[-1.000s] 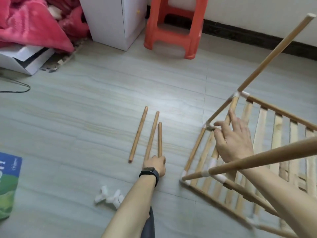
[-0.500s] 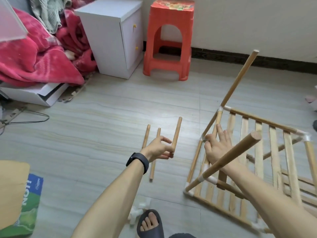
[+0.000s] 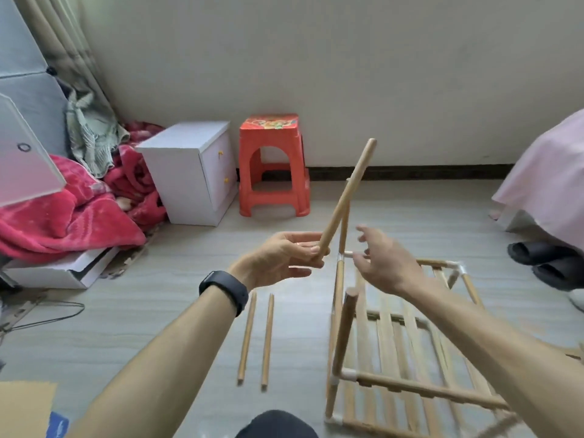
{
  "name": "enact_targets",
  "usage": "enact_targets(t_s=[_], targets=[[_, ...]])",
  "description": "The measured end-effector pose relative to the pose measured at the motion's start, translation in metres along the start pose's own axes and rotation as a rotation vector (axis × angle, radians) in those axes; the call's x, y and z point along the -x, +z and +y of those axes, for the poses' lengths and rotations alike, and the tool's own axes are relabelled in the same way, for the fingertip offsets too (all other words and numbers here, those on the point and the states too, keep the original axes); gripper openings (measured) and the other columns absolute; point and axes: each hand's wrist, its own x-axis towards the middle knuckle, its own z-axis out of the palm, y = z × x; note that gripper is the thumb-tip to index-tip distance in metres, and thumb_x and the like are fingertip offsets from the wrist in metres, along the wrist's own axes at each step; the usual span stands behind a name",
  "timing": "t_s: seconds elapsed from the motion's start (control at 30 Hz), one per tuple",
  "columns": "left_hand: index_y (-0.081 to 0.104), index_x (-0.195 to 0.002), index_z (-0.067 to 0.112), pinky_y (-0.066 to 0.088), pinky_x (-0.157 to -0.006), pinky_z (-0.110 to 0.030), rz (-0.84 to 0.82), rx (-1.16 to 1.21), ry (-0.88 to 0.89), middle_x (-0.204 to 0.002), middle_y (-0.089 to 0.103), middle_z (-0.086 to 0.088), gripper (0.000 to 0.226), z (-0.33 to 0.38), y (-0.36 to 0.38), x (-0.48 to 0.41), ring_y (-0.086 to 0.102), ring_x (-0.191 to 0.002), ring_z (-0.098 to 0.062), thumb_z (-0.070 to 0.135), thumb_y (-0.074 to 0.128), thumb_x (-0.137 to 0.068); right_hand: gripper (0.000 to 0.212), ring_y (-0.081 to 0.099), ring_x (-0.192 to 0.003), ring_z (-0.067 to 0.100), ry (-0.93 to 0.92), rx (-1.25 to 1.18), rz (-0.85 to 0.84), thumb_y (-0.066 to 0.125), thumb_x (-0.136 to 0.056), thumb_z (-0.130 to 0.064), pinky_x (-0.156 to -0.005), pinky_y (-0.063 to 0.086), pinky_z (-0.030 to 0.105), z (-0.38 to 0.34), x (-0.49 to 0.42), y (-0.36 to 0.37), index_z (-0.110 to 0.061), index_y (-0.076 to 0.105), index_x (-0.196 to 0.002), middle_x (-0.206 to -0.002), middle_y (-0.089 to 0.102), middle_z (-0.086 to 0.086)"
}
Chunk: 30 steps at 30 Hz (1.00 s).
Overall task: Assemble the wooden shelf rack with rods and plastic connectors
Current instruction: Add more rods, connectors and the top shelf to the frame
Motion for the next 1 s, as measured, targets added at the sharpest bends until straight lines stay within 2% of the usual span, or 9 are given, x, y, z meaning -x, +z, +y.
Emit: enact_targets(t_s=[0.1,0.2,0.23,0.3,0.4,0.5,0.7,0.87,1.0], targets=[[0.068,-0.13,0.022,0.055,-0.087,-0.032,-0.082,-0.124,-0.005,-0.118,0.072,-0.007,0.038,0.027,0.029,-0.006,0.07,-0.1,-0.018,0.009,0.067,-0.095,0.056,0.068,-0.096,0.016,-0.059,-0.149,0.182,0.064,-0.095,-0.036,-0.08,0.059,0.043,0.0,0.014,-0.058,-0.02,0.042,-0.144,-0.119,0.064,-0.003],[0.066,-0.132,0.02,0.056,-0.08,-0.03,-0.17,-0.206,-0.019,-0.114,0.073,-0.008,0.04,0.05,0.061,-0.02,0.069,-0.1,-0.02,0.011,0.069,-0.093,0.045,0.075,-0.078,0.02,0.062,-0.605,0.157,0.075,-0.09,-0.025,-0.065,0.057,0.031,0.011,0.031,-0.101,-0.018,0.054,-0.129,-0.104,0.072,0.0],[0.067,-0.131,0.021,0.057,-0.078,-0.029,-0.197,-0.218,-0.02,-0.112,0.073,-0.008,0.04,0.056,0.072,-0.026,0.069,-0.1,-0.021,0.01,0.07,-0.092,0.04,0.076,-0.076,0.021,0.11,-0.759,0.147,0.076,-0.09,-0.025,-0.063,0.057,0.03,0.016,0.038,-0.114,-0.019,0.057,-0.124,-0.102,0.074,0.002],[0.071,-0.126,0.023,0.057,-0.081,-0.03,-0.245,-0.236,-0.018,-0.11,0.072,-0.009,0.039,0.066,0.094,-0.038,0.067,-0.099,-0.022,0.009,0.071,-0.089,0.035,0.076,-0.073,0.02,0.176,-0.899,0.205,0.076,-0.09,-0.038,-0.06,0.057,0.026,0.03,0.049,-0.137,-0.019,0.063,-0.116,-0.096,0.076,0.001],[0.073,-0.122,0.022,0.057,-0.082,-0.028,-0.297,-0.256,-0.006,-0.111,0.073,-0.009,0.038,0.074,0.124,-0.057,0.068,-0.098,-0.02,0.005,0.072,-0.088,0.035,0.069,-0.06,0.013,0.25,-0.9,0.373,0.071,-0.091,-0.048,-0.055,0.055,0.022,0.055,0.061,-0.167,-0.014,0.069,-0.096,-0.079,0.067,-0.001],[0.073,-0.122,0.017,0.057,-0.078,-0.024,-0.297,-0.266,0.041,-0.117,0.074,-0.01,0.034,0.072,0.157,-0.072,0.071,-0.098,-0.017,0.007,0.073,-0.089,0.033,0.067,-0.055,0.01,0.312,-0.886,0.485,0.067,-0.096,-0.045,-0.052,0.054,0.022,0.086,0.071,-0.19,-0.012,0.069,-0.093,-0.078,0.06,-0.001],[0.076,-0.108,0.019,0.059,-0.074,-0.022,-0.023,-0.344,0.194,-0.098,0.078,0.002,0.021,0.041,0.218,-0.101,0.069,-0.085,-0.01,0.031,0.069,-0.093,0.037,0.058,-0.047,0.008,0.464,-0.928,0.6,0.073,-0.088,-0.051,-0.044,0.047,0.021,0.146,0.091,-0.199,-0.015,0.067,-0.089,-0.07,0.057,-0.002],[0.074,-0.103,0.014,0.056,-0.072,-0.024,0.111,-0.172,0.113,-0.097,0.075,0.0,0.03,0.001,0.249,-0.128,0.066,-0.082,-0.012,0.039,0.058,-0.1,0.037,0.062,-0.048,0.008,0.603,-0.957,0.661,0.068,-0.086,-0.055,-0.045,0.049,0.021,0.184,0.101,-0.189,-0.017,0.071,-0.087,-0.059,0.065,-0.008],[0.072,-0.11,0.015,0.053,-0.071,-0.024,0.195,-0.279,0.079,-0.102,0.073,0.0,0.035,-0.046,0.255,-0.152,0.066,-0.087,-0.011,0.043,0.052,-0.103,0.03,0.06,-0.047,0.009,0.63,-0.95,0.695,0.069,-0.089,-0.048,-0.045,0.049,0.022,0.213,0.104,-0.183,-0.019,0.07,-0.083,-0.056,0.061,-0.009]])
